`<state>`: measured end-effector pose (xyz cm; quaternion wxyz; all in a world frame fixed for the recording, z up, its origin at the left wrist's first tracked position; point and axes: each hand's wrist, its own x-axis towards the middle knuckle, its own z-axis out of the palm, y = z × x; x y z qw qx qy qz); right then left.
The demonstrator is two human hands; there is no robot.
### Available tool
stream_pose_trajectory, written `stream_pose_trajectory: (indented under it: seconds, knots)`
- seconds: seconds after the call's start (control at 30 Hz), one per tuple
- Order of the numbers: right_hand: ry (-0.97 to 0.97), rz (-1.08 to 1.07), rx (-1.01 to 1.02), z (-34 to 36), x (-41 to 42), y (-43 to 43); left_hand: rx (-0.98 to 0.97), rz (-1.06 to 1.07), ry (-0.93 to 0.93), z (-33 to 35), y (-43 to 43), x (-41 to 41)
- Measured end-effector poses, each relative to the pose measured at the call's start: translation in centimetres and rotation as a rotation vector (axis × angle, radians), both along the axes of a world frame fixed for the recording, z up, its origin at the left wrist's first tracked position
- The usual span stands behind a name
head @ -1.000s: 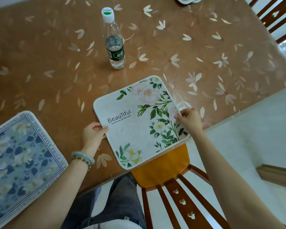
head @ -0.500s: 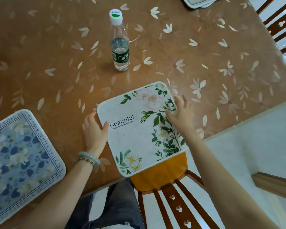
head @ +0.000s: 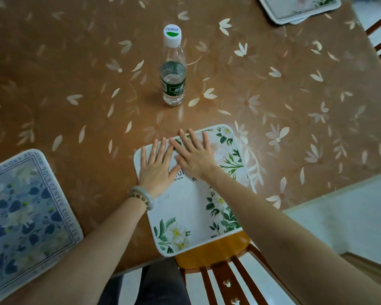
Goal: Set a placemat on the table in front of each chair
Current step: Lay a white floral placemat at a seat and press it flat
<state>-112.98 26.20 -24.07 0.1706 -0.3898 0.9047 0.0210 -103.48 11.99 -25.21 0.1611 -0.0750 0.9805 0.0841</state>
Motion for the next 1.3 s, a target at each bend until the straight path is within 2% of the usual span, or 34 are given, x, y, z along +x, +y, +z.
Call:
stream_pose_trajectory:
  seconds: [0.13, 0.3, 0.4, 0.6, 0.67, 0.9, 1.03, 1.3]
  knots:
    - [-0.056, -0.013, -0.008, 0.4, -0.5, 0.1, 0.034, 0.008, -0.025, 0.4, -0.2, -0.3]
    - [-0.041, -0.289, -0.068, 0.2, -3.9, 5.4, 0.043, 0.103, -0.031, 0.6, -2.4, -0.2]
    - [0.024, -0.288, -0.077, -0.1, -4.5, 7.9, 0.025, 0.104, -0.041, 0.4, -2.9, 0.0]
    - [-0.013, -0.344, -0.022, -0.1, -4.3, 7.4, 0.012, 0.105, -0.044, 0.6, -2.5, -0.1]
    - [-0.044, -0.410, -0.048, -0.2, -2.9, 7.6, 0.023, 0.105, -0.045, 0.9, -2.2, 0.4]
    - [-0.063, -0.415, -0.025, 0.2, 5.6, 14.4, 0.060, -0.007, -0.038, 0.9, -0.3, 6.9]
    - [-0.049, -0.443, -0.025, -0.4, 9.6, 17.5, 0.008, -0.104, 0.022, 0.1, 0.2, 9.5]
    - [-0.063, -0.530, -0.019, -0.5, 11.4, 16.0, -0.022, -0.146, 0.033, 0.6, 1.5, 10.5]
